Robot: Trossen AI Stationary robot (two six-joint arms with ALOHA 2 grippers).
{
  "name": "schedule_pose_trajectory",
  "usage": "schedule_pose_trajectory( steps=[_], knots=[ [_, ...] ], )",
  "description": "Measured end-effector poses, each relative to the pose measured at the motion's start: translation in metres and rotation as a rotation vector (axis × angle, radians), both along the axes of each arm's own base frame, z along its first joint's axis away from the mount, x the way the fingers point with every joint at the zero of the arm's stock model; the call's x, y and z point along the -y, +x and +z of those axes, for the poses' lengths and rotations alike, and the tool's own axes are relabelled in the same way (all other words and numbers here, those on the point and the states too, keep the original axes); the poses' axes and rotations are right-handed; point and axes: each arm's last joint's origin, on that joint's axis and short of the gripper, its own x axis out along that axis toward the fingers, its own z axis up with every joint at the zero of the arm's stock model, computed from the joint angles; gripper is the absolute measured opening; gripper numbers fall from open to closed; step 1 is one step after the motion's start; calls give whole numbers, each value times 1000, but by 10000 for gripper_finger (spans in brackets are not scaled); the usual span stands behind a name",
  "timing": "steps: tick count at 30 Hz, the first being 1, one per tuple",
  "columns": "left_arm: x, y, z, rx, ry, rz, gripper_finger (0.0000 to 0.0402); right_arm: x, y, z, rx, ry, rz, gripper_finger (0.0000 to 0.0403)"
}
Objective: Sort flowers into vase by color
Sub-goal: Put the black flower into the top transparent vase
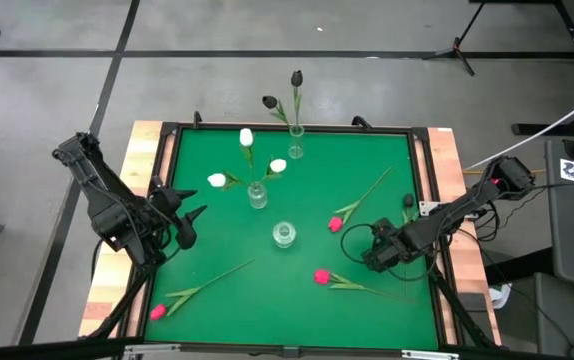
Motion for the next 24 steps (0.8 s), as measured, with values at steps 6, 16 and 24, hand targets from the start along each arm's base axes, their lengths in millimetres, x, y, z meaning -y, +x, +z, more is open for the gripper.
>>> schedule_pose_trajectory(
  steps=[6, 16, 24],
  knots=[
    [0, 0, 0, 0, 1, 0, 223, 0, 2, 22, -55, -65, 62, 32],
    [0, 0, 0, 1, -1, 2, 223, 6, -14, 25, -285, -72, 63, 113],
    [0, 0, 0, 1, -2, 2, 224, 4, -15, 4, -413, -62, 40, 215]
  ],
)
